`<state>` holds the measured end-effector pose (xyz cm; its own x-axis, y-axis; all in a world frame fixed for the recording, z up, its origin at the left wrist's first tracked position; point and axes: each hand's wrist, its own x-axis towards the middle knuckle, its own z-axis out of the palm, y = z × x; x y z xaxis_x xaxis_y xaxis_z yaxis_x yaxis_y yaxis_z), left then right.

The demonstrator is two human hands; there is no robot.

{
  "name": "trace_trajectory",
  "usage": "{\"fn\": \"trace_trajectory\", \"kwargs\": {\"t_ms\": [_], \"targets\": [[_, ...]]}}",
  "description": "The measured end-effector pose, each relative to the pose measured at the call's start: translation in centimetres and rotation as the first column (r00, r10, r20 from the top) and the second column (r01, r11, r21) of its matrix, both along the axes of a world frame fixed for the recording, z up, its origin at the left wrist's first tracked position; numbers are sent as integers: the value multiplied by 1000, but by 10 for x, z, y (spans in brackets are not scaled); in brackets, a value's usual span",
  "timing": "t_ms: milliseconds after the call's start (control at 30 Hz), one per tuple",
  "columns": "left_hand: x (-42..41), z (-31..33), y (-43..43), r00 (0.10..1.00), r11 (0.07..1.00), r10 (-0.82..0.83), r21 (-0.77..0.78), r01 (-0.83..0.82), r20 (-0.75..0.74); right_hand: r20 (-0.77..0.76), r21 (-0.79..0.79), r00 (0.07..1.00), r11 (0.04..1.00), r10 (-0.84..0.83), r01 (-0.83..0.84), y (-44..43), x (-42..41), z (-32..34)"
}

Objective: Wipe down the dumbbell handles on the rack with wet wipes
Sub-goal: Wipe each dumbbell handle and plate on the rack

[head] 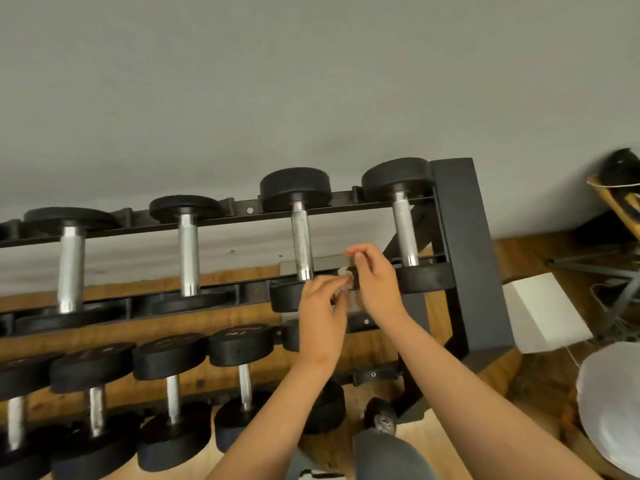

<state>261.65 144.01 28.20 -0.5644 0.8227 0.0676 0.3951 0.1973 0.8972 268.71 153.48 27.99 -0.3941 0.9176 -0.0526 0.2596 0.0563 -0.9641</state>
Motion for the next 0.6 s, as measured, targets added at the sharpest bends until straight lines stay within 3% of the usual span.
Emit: {"fn": "trace_trajectory", "kwargs": {"t_ms": [100, 200, 267, 367, 433, 533, 600], "targets": [[17, 6, 20, 994, 998, 44, 32, -48, 100, 51, 184, 991, 976, -125, 113, 36, 46, 10], [41, 15, 48, 994, 998, -6, 65, -2, 112, 72, 222, 969, 951, -238, 217, 70, 85, 9], [63, 14, 63, 993, 993, -113, 52, 110, 44, 102, 205, 964, 953, -247, 223, 86, 98, 1], [88, 0, 72, 958, 976, -213, -1, 216, -191, 150, 150, 976, 979, -157, 135, 96, 96, -12], [93, -8, 72, 958, 984, -171, 8, 178, -231, 189, 131, 975, 987, -120, 97, 96, 88, -20], [94, -14, 63, 995, 999, 44, 26, -42, -84, 226, 159, 961, 979, -160, 126, 96, 84, -24], [103, -19, 54, 996, 997, 70, 36, -68, -58, 216, 168, 963, 978, -162, 127, 96, 86, -24]]}}
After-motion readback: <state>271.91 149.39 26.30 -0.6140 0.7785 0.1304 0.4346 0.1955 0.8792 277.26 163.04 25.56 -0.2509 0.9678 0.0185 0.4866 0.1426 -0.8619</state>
